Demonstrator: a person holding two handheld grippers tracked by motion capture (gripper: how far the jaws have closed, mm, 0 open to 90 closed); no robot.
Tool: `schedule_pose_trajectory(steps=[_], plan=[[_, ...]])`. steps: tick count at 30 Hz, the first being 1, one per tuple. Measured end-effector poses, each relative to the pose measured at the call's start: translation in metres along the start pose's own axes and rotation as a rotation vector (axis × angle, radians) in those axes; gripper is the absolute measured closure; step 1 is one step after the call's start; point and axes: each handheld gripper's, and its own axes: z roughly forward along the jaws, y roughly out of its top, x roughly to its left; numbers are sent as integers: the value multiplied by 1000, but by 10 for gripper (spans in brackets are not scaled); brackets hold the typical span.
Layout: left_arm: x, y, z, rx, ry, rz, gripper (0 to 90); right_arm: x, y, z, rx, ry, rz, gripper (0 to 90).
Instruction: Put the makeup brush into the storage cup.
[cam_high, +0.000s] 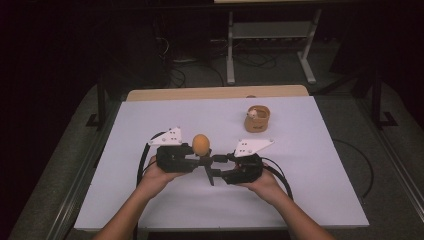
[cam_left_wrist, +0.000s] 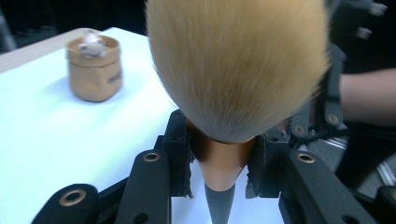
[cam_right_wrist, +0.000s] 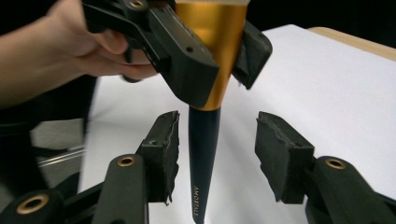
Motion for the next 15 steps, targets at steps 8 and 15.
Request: schedule_pose_trajectory(steps=[8,15], plan=[[-5,2,3,18,-56,44,644,0,-5,4,-5,96,-19,535],[-6,2,4,21,-64,52,644,2,-5,11,-7,118,-17,647]])
